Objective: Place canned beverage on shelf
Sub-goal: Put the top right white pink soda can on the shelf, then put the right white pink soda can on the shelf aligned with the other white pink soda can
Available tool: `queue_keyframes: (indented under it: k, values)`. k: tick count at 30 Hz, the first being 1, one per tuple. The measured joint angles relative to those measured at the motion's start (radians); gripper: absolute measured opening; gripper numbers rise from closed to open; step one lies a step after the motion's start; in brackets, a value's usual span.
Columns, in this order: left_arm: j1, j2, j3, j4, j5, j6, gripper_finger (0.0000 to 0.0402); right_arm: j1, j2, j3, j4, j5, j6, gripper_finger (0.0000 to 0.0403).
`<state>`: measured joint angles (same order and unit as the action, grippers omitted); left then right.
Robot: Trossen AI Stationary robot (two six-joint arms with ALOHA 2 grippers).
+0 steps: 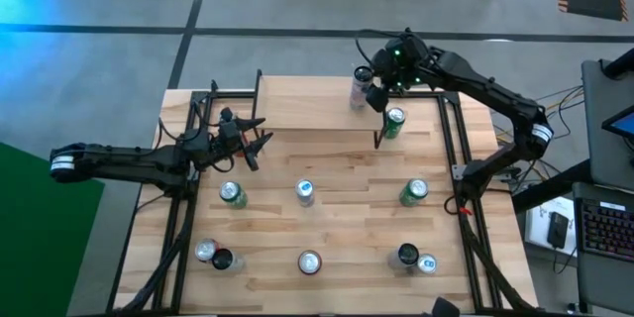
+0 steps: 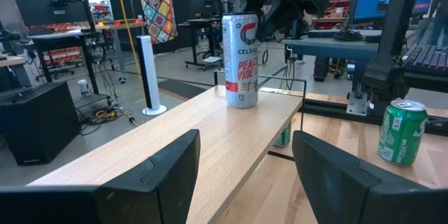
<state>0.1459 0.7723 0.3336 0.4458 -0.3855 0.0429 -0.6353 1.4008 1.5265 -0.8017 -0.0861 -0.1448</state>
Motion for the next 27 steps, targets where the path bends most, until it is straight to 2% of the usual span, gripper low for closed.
queue_keyframes:
  k: [18, 27]
  values:
    - [0.0, 0.0, 0.0, 0.0, 0.0, 0.0, 0.0215, 0.0, -0.112, -0.011, -0.009, -0.001, 0.03, 0.027]
    - [0.0, 0.0, 0.0, 0.0, 0.0, 0.005, 0.0215, 0.0, -0.202, -0.102, -0.008, -0.004, 0.044, 0.027]
